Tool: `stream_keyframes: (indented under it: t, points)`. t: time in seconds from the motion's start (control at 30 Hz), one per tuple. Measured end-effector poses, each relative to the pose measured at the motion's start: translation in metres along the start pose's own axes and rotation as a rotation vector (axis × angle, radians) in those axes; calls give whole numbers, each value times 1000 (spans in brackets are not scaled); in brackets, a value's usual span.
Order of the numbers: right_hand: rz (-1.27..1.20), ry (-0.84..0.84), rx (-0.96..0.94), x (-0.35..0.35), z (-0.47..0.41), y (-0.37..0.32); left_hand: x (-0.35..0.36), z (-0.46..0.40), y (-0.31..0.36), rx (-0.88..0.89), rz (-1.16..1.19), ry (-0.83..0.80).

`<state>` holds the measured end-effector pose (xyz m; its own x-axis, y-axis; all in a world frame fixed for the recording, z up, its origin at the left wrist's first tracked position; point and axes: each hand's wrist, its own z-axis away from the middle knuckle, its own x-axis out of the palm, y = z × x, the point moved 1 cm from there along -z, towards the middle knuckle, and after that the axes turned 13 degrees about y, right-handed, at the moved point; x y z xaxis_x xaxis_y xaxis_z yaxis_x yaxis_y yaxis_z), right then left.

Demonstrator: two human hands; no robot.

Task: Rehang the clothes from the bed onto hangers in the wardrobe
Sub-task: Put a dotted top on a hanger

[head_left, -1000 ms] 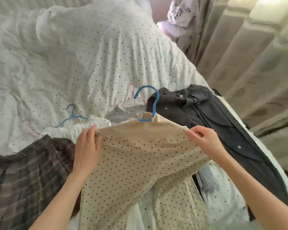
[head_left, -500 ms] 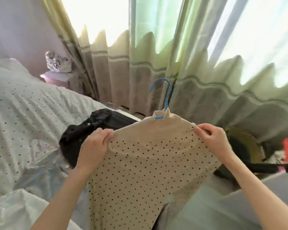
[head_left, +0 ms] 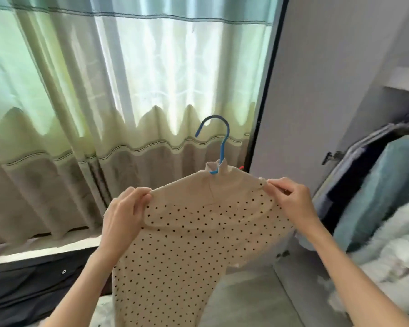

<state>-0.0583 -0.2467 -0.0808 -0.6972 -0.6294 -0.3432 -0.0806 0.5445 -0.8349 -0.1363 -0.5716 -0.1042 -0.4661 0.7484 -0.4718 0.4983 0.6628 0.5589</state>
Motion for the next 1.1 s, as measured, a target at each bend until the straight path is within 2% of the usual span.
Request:
stream_keyframes:
  t: [0.17, 0.3, 0.37, 0.53, 0.7, 0.9, 0.97, 1.1]
  points:
    - [-18, 213, 69, -81, -11, 46, 82, -5, 60, 115, 99, -98]
    - [134, 457, 89, -143, -16, 79, 134, -7, 94, 134, 210, -167]
    - [236, 518, 80, -167, -12, 90, 154, -12, 108, 162, 261, -208]
    - [324, 510, 166, -194, 3, 101, 201, -26, 142, 306, 391, -313]
    - [526, 348, 237, -202, 12, 97, 238, -27, 167, 383, 509, -424]
    - [675, 553, 213, -219, 58, 102, 285, -21, 199, 493, 605, -567]
    - [723, 570, 286, -222, 77, 101, 304, -12, 215, 550, 590, -622]
    - [565, 708, 475, -234, 116, 98, 338, 19, 252, 638, 518, -769]
